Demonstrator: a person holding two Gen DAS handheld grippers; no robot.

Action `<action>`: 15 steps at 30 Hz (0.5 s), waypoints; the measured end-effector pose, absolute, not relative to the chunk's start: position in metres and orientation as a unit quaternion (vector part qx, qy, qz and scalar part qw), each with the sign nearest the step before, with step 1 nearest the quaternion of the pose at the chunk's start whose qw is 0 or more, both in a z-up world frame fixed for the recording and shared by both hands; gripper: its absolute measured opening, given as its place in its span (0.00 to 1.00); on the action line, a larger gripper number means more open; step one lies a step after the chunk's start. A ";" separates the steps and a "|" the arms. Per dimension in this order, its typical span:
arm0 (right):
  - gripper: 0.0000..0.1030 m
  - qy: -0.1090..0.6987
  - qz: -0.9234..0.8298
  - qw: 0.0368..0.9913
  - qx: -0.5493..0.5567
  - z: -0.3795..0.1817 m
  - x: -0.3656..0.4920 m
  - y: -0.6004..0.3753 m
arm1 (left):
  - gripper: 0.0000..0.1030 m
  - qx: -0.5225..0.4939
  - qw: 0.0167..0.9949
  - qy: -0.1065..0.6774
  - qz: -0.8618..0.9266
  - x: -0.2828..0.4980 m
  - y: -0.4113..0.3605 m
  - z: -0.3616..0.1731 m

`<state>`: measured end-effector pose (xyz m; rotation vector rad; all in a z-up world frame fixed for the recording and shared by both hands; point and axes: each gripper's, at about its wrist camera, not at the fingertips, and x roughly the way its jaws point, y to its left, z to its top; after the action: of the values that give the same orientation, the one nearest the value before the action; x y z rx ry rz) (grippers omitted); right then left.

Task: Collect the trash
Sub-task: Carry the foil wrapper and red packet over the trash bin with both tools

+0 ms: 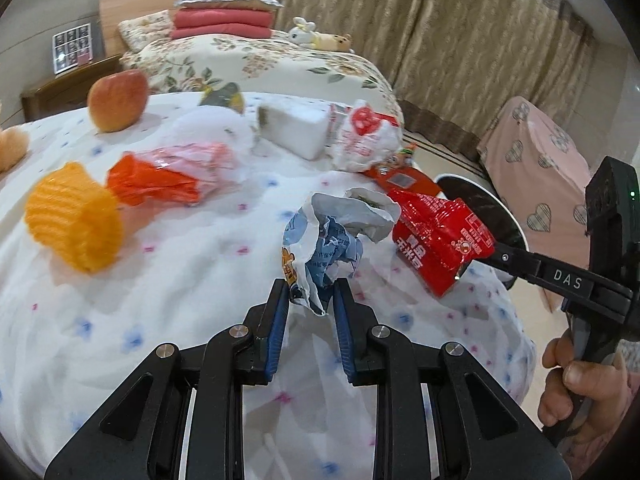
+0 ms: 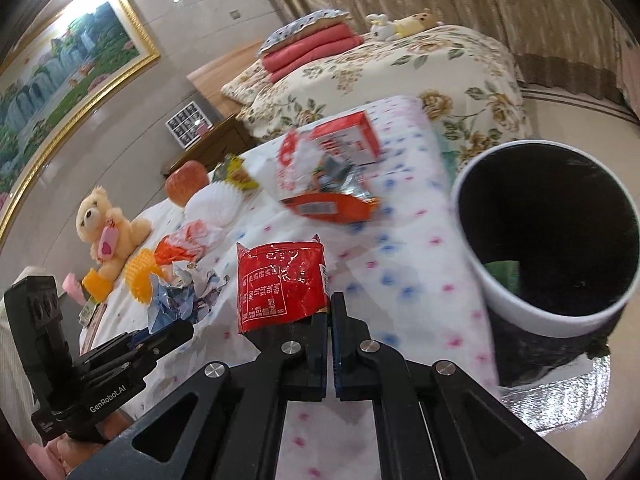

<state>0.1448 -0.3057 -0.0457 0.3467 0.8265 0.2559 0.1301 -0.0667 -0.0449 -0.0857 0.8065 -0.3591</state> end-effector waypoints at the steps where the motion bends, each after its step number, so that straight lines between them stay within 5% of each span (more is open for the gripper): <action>1: 0.01 0.397 0.119 0.894 0.169 -0.045 0.144 -0.310 | 0.21 -0.040 0.903 0.391 -0.176 0.130 -0.070 -0.045; 15: 0.01 0.378 0.066 0.901 0.203 -0.042 0.130 -0.371 | 0.21 -0.008 0.892 0.390 -0.226 0.133 -0.130 -0.038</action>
<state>0.1298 -0.3707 -0.0420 0.4199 0.7816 0.1362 0.1330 -0.1303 -0.0378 -0.0163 0.8100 -0.4692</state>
